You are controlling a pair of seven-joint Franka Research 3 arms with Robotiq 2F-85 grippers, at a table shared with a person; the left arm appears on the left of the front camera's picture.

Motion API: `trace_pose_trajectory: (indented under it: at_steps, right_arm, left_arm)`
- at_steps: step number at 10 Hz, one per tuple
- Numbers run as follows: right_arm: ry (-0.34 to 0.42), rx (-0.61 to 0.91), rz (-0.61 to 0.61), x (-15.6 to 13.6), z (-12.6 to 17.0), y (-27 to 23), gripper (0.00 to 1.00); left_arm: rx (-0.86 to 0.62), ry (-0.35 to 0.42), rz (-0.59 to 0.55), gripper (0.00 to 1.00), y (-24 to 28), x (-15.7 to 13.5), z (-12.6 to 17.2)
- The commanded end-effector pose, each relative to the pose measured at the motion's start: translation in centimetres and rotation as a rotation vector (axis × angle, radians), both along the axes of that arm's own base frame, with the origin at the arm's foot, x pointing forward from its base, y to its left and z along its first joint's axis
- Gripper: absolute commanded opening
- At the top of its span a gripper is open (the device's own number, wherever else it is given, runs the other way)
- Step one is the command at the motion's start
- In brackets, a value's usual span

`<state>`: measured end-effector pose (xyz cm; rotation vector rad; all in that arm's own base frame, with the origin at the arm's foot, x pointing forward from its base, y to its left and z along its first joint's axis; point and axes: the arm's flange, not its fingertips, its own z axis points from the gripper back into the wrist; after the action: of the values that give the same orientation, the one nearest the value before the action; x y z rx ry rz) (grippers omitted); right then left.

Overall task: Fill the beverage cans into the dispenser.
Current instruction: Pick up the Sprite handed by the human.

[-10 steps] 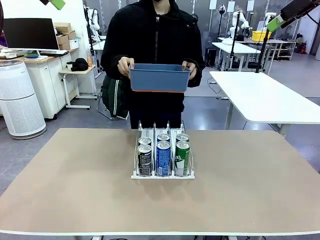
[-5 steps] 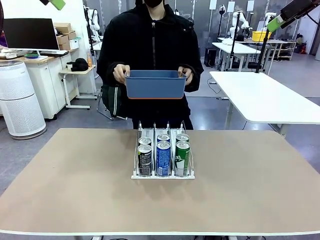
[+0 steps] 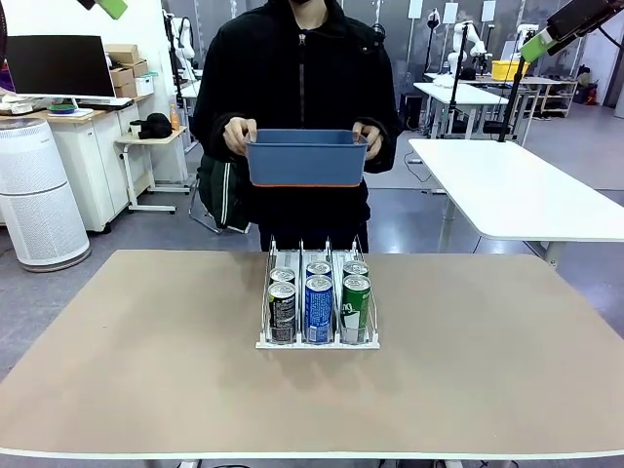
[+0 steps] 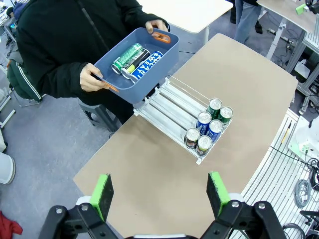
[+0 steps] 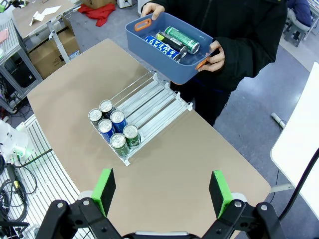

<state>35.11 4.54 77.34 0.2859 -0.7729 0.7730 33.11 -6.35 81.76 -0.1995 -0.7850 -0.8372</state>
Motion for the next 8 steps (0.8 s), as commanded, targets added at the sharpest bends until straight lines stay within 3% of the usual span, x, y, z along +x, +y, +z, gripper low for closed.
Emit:
trace_pose_trajectory:
  at_steps: [1,8]
  right_arm:
    - [0.002,0.007,-0.006,-0.04,0.07,0.07,1.0]
    - [0.002,0.007,-0.006,-0.04,0.07,0.07,1.0]
  left_arm:
    - [-0.002,0.003,0.004,1.0,0.03,0.06,-0.01]
    - [-0.002,0.003,0.004,1.0,0.03,0.06,-0.01]
